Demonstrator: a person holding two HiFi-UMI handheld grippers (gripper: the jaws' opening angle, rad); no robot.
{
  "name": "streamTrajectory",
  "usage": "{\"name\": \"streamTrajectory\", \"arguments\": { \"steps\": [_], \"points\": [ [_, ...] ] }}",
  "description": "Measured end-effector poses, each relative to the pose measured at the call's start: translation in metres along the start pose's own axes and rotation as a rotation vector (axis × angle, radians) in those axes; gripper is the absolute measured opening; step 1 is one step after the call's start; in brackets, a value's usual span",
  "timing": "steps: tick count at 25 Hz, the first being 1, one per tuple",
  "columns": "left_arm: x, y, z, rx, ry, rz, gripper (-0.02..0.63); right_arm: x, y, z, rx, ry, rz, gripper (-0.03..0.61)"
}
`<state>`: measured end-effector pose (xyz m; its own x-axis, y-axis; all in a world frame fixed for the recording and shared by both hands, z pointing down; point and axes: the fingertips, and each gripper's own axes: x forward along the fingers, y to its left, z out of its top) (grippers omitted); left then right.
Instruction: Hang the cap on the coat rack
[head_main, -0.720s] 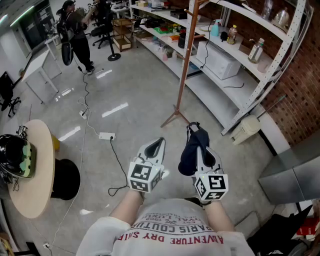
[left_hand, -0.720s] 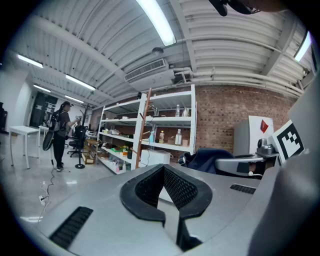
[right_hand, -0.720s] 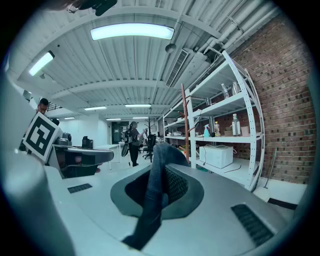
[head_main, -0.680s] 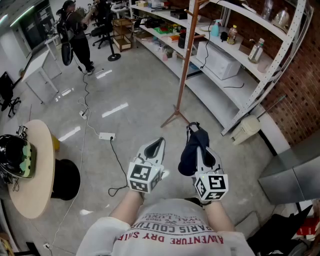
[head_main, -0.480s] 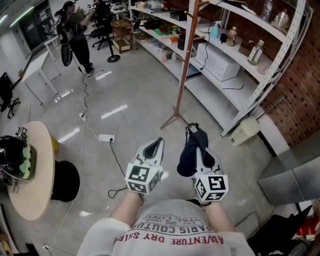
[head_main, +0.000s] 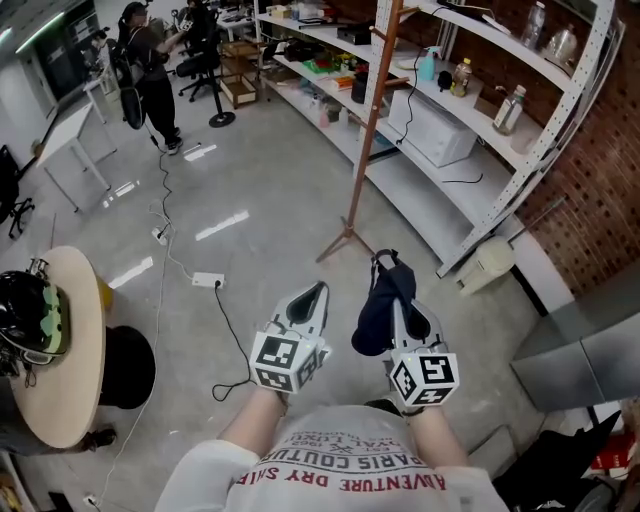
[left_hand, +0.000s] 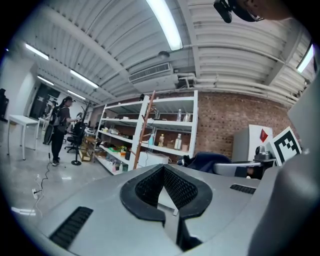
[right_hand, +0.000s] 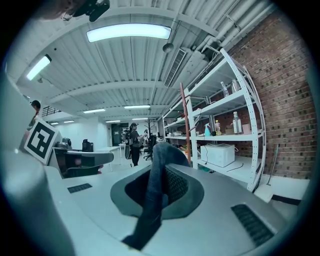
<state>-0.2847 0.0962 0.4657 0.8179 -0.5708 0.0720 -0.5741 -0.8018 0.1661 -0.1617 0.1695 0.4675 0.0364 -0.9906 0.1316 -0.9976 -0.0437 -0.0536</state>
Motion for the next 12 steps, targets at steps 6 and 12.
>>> {"name": "streamTrajectory", "arguments": {
  "steps": [6,12],
  "points": [
    [0.013,0.005,-0.003,-0.015,0.024,0.001,0.005,0.009,-0.006,0.005,0.048,-0.003,0.038,0.023],
    [0.045,0.005,0.000,-0.010,0.023,0.022,0.005,0.029,-0.032,0.019,0.040,-0.035,0.086,0.023]
  ]
}}
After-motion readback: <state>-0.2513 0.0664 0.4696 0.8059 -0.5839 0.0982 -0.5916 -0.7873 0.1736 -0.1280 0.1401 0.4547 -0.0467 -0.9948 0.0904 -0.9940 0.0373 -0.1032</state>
